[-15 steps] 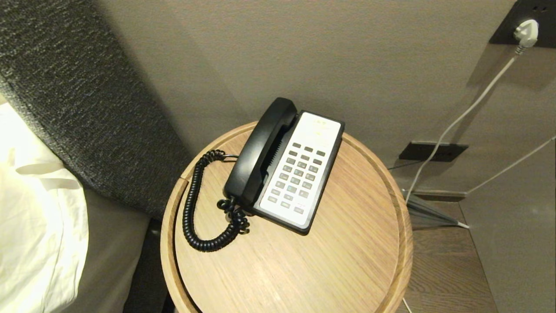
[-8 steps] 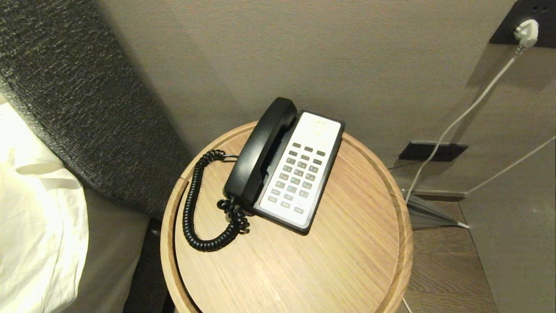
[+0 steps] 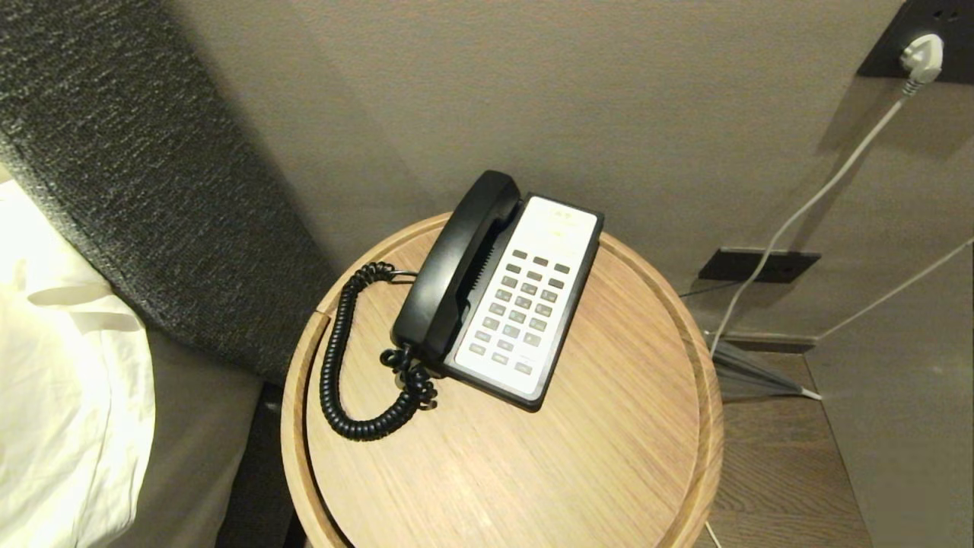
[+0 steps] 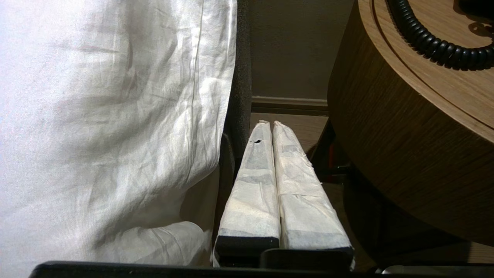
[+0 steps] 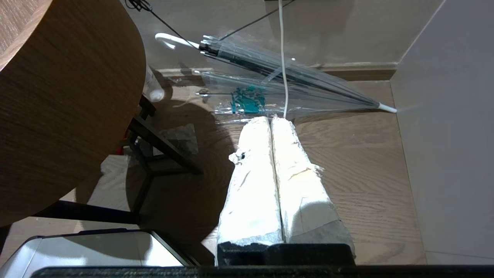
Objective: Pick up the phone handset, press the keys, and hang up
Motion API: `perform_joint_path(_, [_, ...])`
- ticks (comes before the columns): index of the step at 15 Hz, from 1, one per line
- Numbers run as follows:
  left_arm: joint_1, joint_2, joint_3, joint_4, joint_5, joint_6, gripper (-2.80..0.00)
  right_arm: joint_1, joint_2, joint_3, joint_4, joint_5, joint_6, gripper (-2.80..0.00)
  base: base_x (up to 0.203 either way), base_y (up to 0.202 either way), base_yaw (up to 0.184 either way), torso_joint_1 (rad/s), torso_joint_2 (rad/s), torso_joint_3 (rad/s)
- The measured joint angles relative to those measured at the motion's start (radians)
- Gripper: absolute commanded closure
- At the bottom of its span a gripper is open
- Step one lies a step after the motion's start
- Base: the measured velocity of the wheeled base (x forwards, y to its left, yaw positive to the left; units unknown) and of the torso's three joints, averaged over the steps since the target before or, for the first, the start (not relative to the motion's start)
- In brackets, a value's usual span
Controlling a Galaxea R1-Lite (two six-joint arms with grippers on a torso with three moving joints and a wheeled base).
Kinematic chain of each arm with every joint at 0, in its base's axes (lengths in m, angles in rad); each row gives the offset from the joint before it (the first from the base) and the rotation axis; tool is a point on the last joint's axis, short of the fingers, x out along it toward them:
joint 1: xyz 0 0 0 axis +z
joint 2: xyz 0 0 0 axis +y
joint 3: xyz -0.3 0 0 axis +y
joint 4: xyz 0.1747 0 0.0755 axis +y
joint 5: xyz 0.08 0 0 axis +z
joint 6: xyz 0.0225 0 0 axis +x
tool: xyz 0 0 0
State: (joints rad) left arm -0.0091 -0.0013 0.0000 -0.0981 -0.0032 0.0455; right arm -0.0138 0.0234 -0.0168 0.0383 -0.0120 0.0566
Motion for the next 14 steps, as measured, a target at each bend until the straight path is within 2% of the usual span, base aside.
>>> perform_joint_path(5, [0.000, 0.000, 0.000, 0.003, 0.000, -0.011, 0.00, 0.000, 0.000, 0.000, -0.001, 0.000, 0.000, 0.00, 0.000, 0.000, 0.000, 0.001, 0.00, 0.027])
perform_joint_path(14, [0.000, 0.000, 0.000, 0.001, 0.003, -0.029, 0.00, 0.000, 0.000, 0.000, -0.001, 0.000, 0.000, 0.00, 0.000, 0.000, 0.000, 0.003, 0.00, 0.192])
